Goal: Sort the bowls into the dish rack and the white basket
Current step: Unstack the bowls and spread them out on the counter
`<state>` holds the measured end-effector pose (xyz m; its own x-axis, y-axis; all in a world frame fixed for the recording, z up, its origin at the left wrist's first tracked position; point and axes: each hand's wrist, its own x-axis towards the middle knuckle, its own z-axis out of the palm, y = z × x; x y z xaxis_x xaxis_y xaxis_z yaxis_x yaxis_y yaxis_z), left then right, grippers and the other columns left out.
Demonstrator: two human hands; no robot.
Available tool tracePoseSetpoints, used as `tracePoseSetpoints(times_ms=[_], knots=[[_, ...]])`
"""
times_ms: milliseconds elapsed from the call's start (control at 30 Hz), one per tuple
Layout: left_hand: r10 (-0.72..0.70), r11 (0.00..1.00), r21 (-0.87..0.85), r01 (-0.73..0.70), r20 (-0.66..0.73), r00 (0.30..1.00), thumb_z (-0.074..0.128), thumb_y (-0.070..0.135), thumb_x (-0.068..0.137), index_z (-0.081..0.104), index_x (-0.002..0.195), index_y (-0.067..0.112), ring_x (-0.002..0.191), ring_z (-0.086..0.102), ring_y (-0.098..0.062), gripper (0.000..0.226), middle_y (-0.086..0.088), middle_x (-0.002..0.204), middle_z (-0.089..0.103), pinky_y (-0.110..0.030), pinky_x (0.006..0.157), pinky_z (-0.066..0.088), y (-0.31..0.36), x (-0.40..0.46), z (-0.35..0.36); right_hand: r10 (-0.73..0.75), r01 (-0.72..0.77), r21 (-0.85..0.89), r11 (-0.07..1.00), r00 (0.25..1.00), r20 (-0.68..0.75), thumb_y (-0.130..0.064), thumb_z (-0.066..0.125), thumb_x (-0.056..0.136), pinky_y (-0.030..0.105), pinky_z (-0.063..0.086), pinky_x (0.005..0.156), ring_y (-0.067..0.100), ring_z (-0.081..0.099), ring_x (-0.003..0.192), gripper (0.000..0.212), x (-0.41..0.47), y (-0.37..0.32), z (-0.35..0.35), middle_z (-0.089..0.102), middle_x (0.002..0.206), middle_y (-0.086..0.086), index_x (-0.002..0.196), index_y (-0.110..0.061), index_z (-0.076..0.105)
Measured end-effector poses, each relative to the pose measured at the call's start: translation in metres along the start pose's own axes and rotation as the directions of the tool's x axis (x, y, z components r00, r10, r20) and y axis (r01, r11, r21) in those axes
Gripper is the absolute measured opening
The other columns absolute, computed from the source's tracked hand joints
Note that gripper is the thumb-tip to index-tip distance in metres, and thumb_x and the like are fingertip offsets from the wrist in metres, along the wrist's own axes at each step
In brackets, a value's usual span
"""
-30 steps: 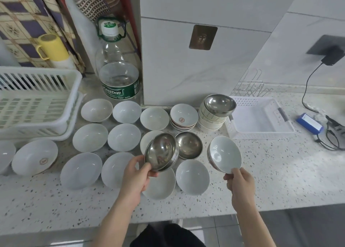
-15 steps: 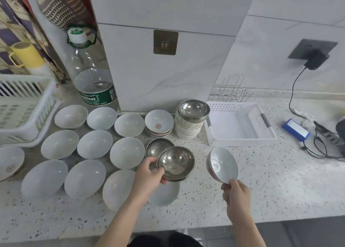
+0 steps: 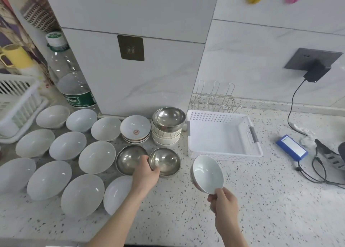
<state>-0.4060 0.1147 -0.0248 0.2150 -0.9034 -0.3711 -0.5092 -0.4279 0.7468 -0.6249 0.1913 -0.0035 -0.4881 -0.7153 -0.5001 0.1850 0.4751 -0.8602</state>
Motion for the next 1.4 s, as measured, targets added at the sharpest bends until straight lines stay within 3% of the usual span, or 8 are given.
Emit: tracePoseSetpoints(times_ms=[100,200,400,467,600,700,1000,1400], knots=[[-0.02,0.999,0.043,0.02,0.0,1.0,0.062,0.022,0.091,0.034,0.141,0.015,0.073,0.067,-0.014,0.058,0.011,0.084,0.056,-0.022,0.051,0.041,0.002,0.004,0.006,0.004,-0.003,-0.009,1.0,0.999,0.045,0.006,0.04,0.086,0.021,0.023,0.039,0.011,0.026,0.036,0.025,0.004,0.004,-0.002,0.05,0.048,0.011,0.064,-0.001,0.051],[-0.051,0.997,0.067,0.05,0.003,0.999,0.061,0.02,0.092,0.032,0.142,0.012,0.082,0.069,-0.022,0.058,-0.001,0.09,0.063,-0.033,0.065,0.052,0.003,0.004,0.01,-0.011,0.015,-0.047,0.999,0.996,0.089,0.006,0.04,0.085,0.02,0.024,0.037,0.011,0.026,0.035,0.025,0.005,0.007,-0.003,0.05,0.045,0.008,0.065,0.0,0.052],[-0.067,0.992,0.103,0.066,0.006,0.998,0.058,0.019,0.094,0.027,0.149,0.012,0.105,0.065,-0.03,0.063,-0.015,0.123,0.062,-0.041,0.086,0.054,-0.002,0.004,0.013,-0.033,0.056,-0.137,0.989,0.986,0.165,0.006,0.041,0.086,0.019,0.026,0.039,0.011,0.029,0.037,0.028,0.007,0.015,-0.007,0.051,0.047,0.01,0.062,-0.002,0.053],[-0.067,0.992,0.106,0.062,0.037,0.997,0.057,0.023,0.095,0.025,0.151,0.014,0.099,0.068,-0.026,0.065,-0.017,0.125,0.062,-0.033,0.077,0.054,-0.001,0.004,0.01,-0.033,0.064,-0.164,0.984,0.982,0.187,0.006,0.041,0.085,0.021,0.025,0.04,0.012,0.029,0.038,0.03,0.006,0.018,-0.007,0.051,0.047,0.01,0.061,-0.004,0.054],[-0.099,0.994,0.063,0.093,0.093,0.991,0.056,0.026,0.096,0.02,0.153,0.018,0.049,0.062,-0.007,0.068,-0.01,0.101,0.071,-0.021,0.05,0.044,-0.002,0.0,0.003,-0.02,0.068,-0.207,0.976,0.974,0.227,0.005,0.041,0.086,0.02,0.026,0.04,0.012,0.029,0.039,0.03,0.001,0.025,-0.005,0.051,0.048,0.009,0.065,-0.006,0.059],[-0.095,0.995,-0.008,0.096,0.084,0.992,0.054,0.028,0.095,0.024,0.152,0.02,0.045,0.06,-0.007,0.065,-0.004,0.076,0.071,-0.025,0.052,0.046,-0.006,-0.005,-0.007,-0.012,0.096,-0.269,0.958,0.955,0.296,0.002,0.042,0.089,0.019,0.029,0.041,0.009,0.035,0.039,0.028,-0.002,0.029,-0.003,0.053,0.048,0.009,0.079,-0.006,0.067],[-0.211,0.836,-0.517,0.184,0.007,0.978,0.051,0.014,0.095,0.047,0.129,0.03,0.04,0.044,-0.008,0.037,0.002,0.078,0.077,-0.019,0.041,0.039,-0.029,-0.024,-0.039,0.006,0.305,-0.459,0.835,0.827,0.562,-0.004,0.043,0.092,0.019,0.037,0.047,0.007,0.05,0.046,0.032,-0.006,0.037,0.02,0.056,0.045,0.001,0.097,-0.022,0.069],[-0.244,0.799,-0.579,0.161,-0.067,0.968,0.049,0.01,0.092,0.052,0.118,0.032,0.04,0.045,-0.006,0.034,0.001,0.078,0.077,-0.016,0.037,0.036,-0.045,-0.038,-0.058,0.013,0.38,-0.504,0.775,0.788,0.615,-0.007,0.044,0.094,0.011,0.037,0.044,0.002,0.056,0.047,0.03,-0.008,0.04,0.038,0.061,0.049,-0.002,0.109,-0.025,0.063]])
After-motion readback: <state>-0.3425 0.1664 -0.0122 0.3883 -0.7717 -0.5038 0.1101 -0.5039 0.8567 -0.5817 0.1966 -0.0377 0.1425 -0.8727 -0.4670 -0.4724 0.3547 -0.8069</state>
